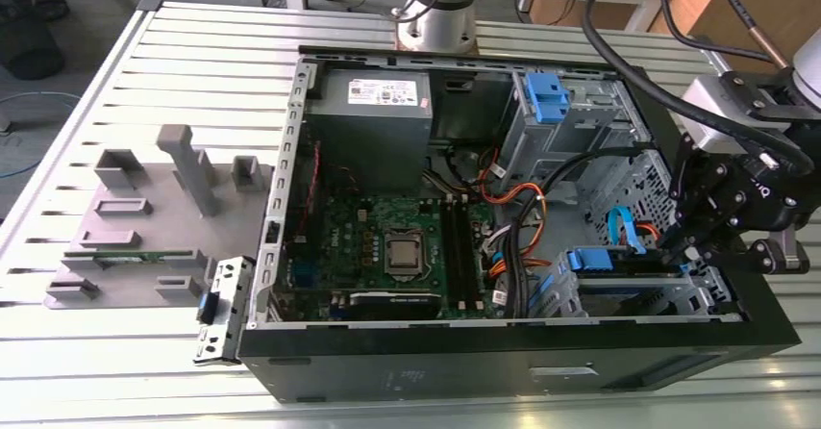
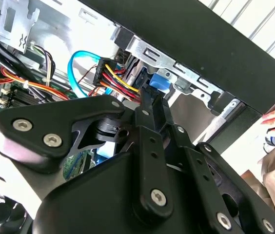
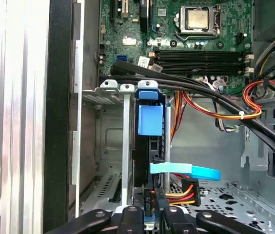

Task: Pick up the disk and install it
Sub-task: 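Insert the second disk wire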

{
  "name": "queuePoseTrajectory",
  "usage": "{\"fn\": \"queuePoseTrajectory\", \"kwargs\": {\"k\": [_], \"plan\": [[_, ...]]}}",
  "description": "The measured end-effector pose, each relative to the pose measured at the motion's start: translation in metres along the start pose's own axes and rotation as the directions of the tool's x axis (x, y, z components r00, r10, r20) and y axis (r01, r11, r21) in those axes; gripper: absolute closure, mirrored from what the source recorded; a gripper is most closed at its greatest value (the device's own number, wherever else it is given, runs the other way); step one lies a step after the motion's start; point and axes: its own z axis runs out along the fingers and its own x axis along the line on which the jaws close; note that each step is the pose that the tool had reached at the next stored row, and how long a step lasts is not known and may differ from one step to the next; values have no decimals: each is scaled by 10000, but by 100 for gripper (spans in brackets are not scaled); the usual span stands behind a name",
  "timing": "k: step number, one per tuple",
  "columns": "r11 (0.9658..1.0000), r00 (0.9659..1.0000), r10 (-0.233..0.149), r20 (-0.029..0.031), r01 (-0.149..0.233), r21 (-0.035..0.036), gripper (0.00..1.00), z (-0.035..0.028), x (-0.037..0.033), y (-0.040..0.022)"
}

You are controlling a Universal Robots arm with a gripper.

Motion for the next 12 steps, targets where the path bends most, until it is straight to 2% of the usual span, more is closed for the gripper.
{"fn": "queuePoseTrajectory", "kwargs": {"k": [12], "plan": [[10000,10000,0,2,0,0,76,13,-1,-1]]}}
